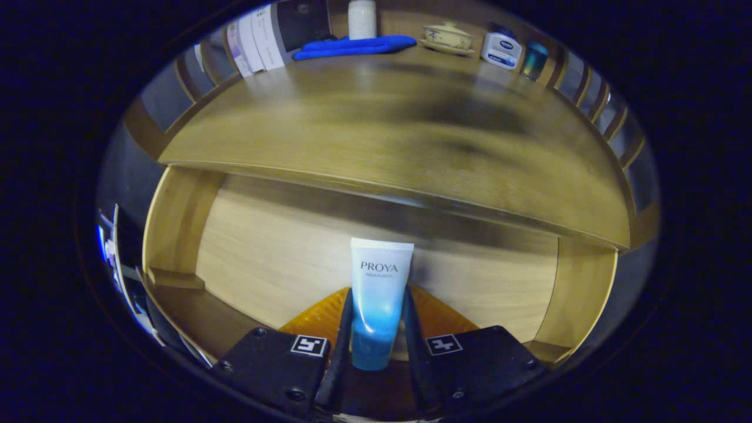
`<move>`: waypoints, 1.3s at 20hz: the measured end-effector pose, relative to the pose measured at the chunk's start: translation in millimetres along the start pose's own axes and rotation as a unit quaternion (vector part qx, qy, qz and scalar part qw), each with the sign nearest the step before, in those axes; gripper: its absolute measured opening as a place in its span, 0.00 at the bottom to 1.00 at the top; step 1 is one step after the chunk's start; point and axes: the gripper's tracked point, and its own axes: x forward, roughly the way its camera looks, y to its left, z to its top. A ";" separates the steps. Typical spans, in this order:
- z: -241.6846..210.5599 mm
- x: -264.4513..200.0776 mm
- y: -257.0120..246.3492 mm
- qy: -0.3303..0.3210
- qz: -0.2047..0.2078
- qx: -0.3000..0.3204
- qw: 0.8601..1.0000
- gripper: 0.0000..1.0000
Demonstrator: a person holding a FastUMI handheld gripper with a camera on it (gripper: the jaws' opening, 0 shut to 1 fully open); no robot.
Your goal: Pull open the drawer, take out the items inside it, and place them on the countertop above the cabinet.
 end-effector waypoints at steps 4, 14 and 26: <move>0.1 -23.8 8.2 -0.019 0.013 -0.009 1.000 0.47; 26.7 -87.9 25.5 -0.082 0.031 -0.037 0.995 0.47; 102.7 -108.0 27.1 -0.145 0.031 0.024 0.989 0.47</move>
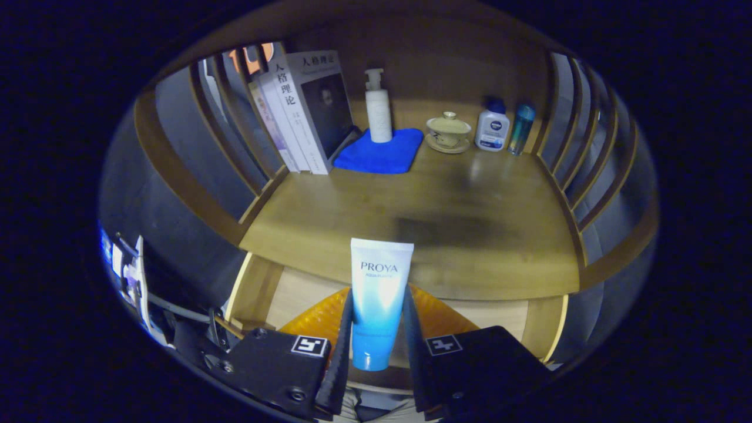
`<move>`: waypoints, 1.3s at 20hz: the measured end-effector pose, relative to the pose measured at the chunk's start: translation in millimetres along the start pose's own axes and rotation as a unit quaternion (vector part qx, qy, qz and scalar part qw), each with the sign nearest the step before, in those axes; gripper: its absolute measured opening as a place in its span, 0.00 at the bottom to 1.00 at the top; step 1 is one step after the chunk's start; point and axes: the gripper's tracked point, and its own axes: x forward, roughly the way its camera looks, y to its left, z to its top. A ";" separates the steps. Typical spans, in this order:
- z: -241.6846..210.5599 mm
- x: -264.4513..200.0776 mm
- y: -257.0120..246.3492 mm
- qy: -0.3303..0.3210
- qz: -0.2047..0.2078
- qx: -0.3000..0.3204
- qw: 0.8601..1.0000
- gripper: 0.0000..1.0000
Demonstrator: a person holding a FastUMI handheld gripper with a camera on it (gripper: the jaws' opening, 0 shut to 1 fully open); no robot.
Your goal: Pull open the drawer, take out the items inside it, and place them on the countertop above the cabinet.
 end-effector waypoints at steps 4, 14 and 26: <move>23.8 17.9 -5.5 -0.008 -0.025 0.018 1.000 0.47; 61.6 50.0 -15.3 -0.019 -0.068 0.008 0.997 0.47; 83.7 71.3 -16.9 -0.032 -0.077 0.023 0.996 0.53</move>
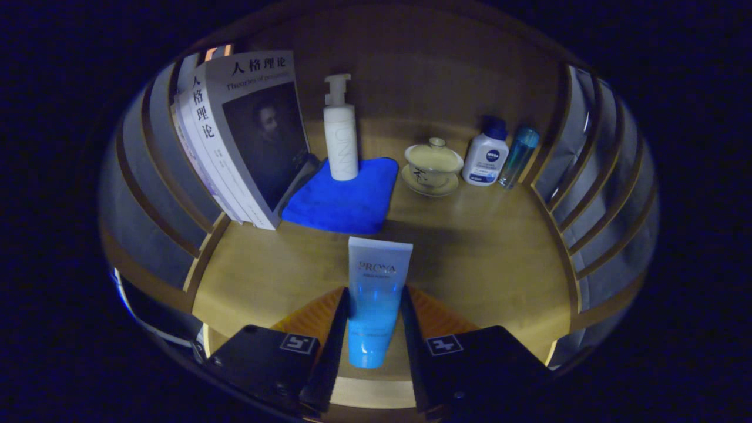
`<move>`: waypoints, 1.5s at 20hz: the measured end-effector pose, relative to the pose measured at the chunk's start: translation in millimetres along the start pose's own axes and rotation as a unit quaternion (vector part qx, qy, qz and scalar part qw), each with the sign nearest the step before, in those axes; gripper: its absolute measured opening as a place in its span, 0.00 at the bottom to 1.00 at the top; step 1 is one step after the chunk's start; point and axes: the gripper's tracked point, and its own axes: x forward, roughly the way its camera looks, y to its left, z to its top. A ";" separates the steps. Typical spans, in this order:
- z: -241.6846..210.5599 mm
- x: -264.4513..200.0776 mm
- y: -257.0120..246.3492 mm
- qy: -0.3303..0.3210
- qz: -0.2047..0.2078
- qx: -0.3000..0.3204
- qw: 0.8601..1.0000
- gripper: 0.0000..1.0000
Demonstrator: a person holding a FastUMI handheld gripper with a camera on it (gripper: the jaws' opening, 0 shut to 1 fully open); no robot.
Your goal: Pull open the drawer, take out the items inside it, and place them on the countertop above the cabinet.
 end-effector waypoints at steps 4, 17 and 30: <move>0.3 -19.9 4.7 -0.025 0.008 -0.018 0.999 0.60; -76.9 -94.5 28.2 -0.074 0.084 -0.061 0.992 0.73; -138.8 -162.3 20.7 -0.275 0.093 -0.048 0.956 0.78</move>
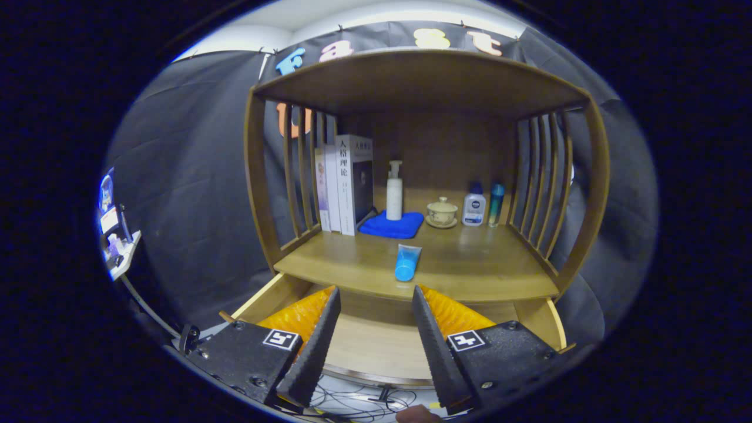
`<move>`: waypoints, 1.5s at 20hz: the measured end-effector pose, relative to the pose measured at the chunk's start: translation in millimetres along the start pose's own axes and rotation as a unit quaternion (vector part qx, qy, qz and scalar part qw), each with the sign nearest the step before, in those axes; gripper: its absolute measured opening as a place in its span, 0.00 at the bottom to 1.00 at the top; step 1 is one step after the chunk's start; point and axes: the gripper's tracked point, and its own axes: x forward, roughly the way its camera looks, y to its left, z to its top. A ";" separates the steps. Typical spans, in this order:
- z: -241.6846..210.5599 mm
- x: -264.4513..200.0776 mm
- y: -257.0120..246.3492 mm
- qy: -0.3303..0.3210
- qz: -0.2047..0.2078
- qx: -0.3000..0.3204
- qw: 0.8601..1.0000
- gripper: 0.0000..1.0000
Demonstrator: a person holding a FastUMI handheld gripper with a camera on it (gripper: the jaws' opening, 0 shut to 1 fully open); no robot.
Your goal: Pull open the drawer, take out the items inside it, and place them on the countertop above the cabinet.
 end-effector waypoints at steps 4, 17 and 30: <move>-20.5 -28.6 7.4 -0.048 0.005 0.006 0.999 0.78; -116.4 -63.7 -0.6 -0.124 -0.023 -0.030 0.992 0.99; -176.5 -20.7 -27.0 -0.080 -0.081 0.020 0.993 1.00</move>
